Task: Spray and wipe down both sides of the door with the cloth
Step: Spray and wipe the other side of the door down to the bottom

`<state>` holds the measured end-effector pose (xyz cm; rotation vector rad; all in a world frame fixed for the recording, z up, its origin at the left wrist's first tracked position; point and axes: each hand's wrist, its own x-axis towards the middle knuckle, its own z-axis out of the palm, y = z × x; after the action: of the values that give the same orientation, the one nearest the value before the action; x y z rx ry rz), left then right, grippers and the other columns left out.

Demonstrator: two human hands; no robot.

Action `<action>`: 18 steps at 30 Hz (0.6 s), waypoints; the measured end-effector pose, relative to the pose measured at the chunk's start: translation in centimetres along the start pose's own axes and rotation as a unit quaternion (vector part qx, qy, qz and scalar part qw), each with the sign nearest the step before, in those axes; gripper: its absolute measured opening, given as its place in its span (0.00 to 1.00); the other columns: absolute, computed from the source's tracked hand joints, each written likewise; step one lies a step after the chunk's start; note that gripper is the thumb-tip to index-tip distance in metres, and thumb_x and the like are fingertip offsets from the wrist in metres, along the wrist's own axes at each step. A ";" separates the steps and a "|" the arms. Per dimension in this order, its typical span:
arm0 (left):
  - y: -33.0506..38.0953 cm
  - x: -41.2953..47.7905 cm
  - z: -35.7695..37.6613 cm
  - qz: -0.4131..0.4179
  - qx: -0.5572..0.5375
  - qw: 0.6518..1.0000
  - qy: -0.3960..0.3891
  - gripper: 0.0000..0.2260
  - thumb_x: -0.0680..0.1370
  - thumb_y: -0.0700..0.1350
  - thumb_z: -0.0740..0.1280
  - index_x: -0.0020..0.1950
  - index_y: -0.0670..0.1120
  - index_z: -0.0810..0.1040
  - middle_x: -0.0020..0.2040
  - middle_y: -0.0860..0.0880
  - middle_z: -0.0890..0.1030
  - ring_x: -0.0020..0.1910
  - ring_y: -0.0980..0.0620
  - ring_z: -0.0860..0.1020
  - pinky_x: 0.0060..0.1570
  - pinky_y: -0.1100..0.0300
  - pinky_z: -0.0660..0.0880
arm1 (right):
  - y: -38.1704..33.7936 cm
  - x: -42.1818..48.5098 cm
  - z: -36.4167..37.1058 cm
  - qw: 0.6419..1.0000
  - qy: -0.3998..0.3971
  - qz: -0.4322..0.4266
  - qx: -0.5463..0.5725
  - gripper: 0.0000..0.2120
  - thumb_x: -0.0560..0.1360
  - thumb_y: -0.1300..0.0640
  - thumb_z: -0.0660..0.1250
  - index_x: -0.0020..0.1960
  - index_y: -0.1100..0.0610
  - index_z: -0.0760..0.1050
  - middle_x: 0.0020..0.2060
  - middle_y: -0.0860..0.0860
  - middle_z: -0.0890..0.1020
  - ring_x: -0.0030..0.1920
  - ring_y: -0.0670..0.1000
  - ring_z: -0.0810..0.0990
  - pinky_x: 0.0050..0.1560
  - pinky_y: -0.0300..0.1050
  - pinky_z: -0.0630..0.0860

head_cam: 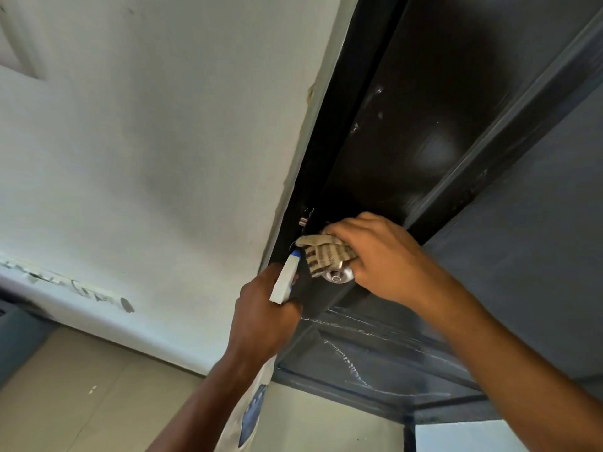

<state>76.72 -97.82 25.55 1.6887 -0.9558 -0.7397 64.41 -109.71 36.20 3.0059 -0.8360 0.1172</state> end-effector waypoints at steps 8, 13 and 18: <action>0.0 0.4 0.5 0.001 -0.005 1.000 0.014 0.21 0.73 0.36 0.70 0.41 0.63 0.67 0.38 0.61 0.75 0.38 0.52 0.79 0.40 0.56 0.80 | -2.7 3.6 -1.6 0.974 -0.140 -0.065 -0.163 0.08 0.74 0.60 0.64 0.54 0.54 0.74 0.41 0.49 0.72 0.44 0.50 0.70 0.40 0.44 0.63; -0.3 0.4 -0.1 0.005 -0.008 1.000 0.009 0.20 0.73 0.37 0.70 0.42 0.62 0.68 0.39 0.63 0.75 0.37 0.55 0.79 0.35 0.63 0.78 | 0.6 0.9 0.3 0.996 -0.010 -0.078 -0.051 0.19 0.70 0.61 0.63 0.59 0.55 0.77 0.51 0.49 0.80 0.53 0.52 0.71 0.52 0.48 0.73; -0.1 0.4 0.0 -0.004 -0.001 1.000 -0.002 0.19 0.73 0.38 0.71 0.52 0.59 0.70 0.41 0.62 0.75 0.41 0.51 0.79 0.42 0.55 0.82 | 2.9 -3.6 5.6 0.974 0.221 0.028 0.049 0.25 0.65 0.67 0.57 0.61 0.62 0.76 0.57 0.54 0.79 0.57 0.55 0.73 0.56 0.47 0.73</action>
<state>76.97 -98.11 25.45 1.6904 -0.9507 -0.7512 60.18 -110.53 30.38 2.8597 -0.8805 0.8152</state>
